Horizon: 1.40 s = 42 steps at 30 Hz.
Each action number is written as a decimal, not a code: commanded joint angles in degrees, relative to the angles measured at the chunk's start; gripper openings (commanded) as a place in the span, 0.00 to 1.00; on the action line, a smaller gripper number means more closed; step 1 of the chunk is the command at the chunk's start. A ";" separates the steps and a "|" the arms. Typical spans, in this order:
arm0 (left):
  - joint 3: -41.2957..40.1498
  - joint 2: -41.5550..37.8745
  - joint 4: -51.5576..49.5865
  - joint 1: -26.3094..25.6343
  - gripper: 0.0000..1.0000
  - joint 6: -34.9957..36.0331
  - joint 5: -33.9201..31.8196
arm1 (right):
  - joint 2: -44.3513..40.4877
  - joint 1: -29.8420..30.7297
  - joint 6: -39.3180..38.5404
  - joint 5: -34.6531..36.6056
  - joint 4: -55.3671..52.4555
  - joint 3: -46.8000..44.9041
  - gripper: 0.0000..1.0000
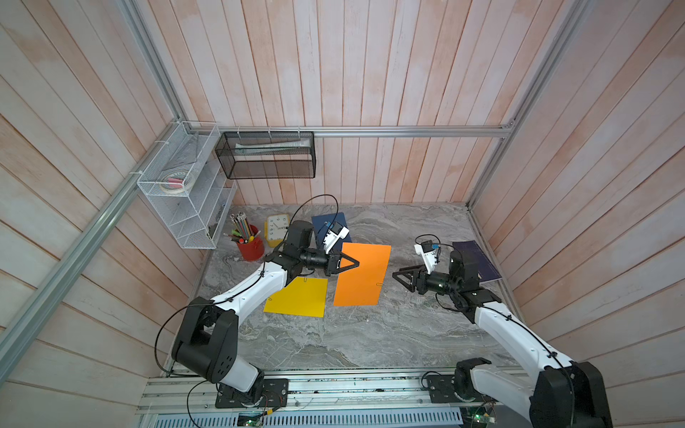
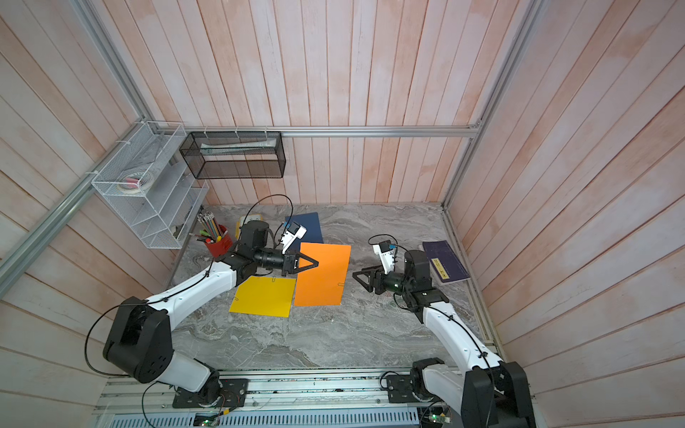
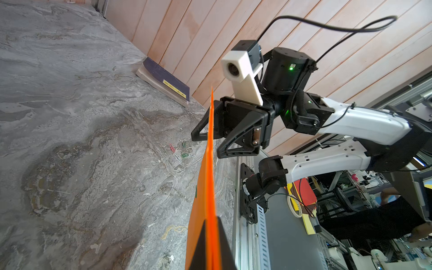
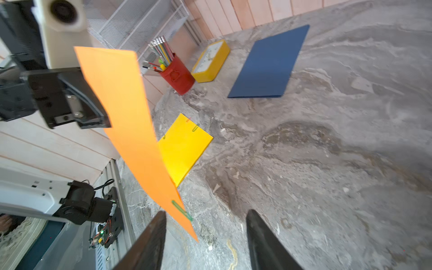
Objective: Unclip the paperclips from the documents
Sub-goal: Place the paper clip at the center of the board, then adjust the document.
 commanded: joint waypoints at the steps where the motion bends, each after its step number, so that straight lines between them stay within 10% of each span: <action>1: 2.61 0.96 0.95 -0.38 0.00 0.02 1.76 | -0.63 0.56 0.84 -6.77 6.31 -1.15 0.60; 19: 7.69 2.89 -0.68 -3.37 0.00 -0.22 4.61 | 3.53 2.03 6.05 -15.43 24.37 -2.18 0.59; 42: 8.19 3.49 -0.94 -4.10 0.00 -0.68 4.83 | 5.88 2.20 10.30 -20.82 28.78 -2.51 0.04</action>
